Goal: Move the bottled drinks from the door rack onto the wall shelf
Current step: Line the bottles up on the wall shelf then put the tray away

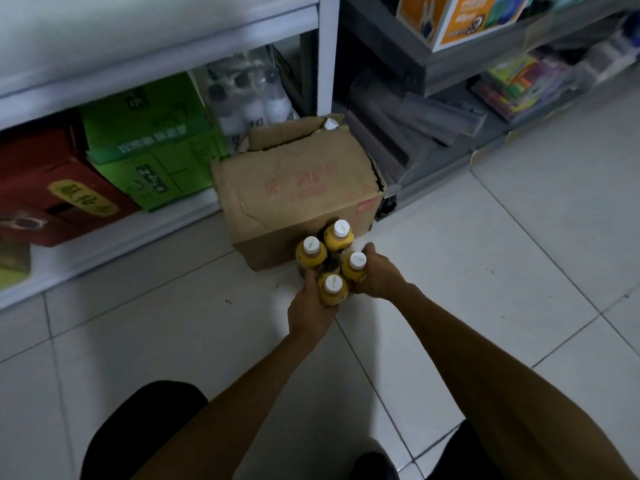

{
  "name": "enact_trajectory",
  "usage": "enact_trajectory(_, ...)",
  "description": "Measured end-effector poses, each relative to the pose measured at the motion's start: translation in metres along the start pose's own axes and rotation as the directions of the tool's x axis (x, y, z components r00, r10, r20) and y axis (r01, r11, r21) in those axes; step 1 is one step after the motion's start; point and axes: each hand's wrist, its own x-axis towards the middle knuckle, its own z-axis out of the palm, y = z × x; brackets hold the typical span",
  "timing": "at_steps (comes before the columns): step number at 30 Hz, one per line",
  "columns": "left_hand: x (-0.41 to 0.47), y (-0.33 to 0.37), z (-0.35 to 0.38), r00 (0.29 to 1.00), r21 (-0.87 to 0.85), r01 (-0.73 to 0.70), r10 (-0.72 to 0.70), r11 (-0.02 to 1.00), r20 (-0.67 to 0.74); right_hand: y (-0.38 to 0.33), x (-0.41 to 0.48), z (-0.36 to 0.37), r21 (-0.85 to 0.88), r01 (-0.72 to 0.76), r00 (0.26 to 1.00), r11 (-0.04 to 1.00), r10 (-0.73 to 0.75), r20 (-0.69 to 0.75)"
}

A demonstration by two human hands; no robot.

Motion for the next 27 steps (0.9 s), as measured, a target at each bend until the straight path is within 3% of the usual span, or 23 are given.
enact_trajectory(4, 0.002, 0.009, -0.047, 0.997, -0.138, -0.002, 0.014, 0.99, 0.082, 0.003, 0.0, 0.002, 0.049, 0.004, 1.0, 0.999, -0.004, -0.004)
enact_trajectory(7, -0.002, 0.018, -0.092, 0.995, -0.334, -0.066, 0.088, 0.94, 0.053, 0.002, 0.005, 0.004, 0.05, 0.041, 0.999, 0.998, -0.04, -0.017)
enact_trajectory(12, -0.009, 0.031, -0.138, 0.988, -0.703, -0.068, 0.146, 0.708, 0.052, -0.005, 0.008, 0.007, 0.088, 0.023, 0.999, 0.996, -0.019, -0.045)
enact_trajectory(14, -0.007, 0.032, -0.147, 0.984, -0.773, -0.095, 0.176, 0.628, 0.022, -0.009, 0.005, 0.011, 0.125, -0.002, 0.998, 0.992, 0.009, -0.054)
enact_trajectory(17, -0.004, 0.036, -0.156, 0.987, -0.803, -0.106, 0.161, 0.586, -0.013, -0.024, -0.002, 0.005, 0.227, -0.066, 0.994, 0.972, 0.083, -0.064)
enact_trajectory(21, -0.003, 0.048, -0.16, 0.999, -0.847, -0.03, 0.026, 0.531, -0.019, -0.049, -0.023, -0.033, 0.591, 0.007, 1.0, 0.806, -0.014, 0.007)
enact_trajectory(27, 0.0, 0.051, -0.158, 0.999, -0.876, 0.033, -0.013, 0.482, 0.031, -0.07, -0.061, -0.087, 0.8, 0.002, 0.99, 0.599, -0.113, 0.082)
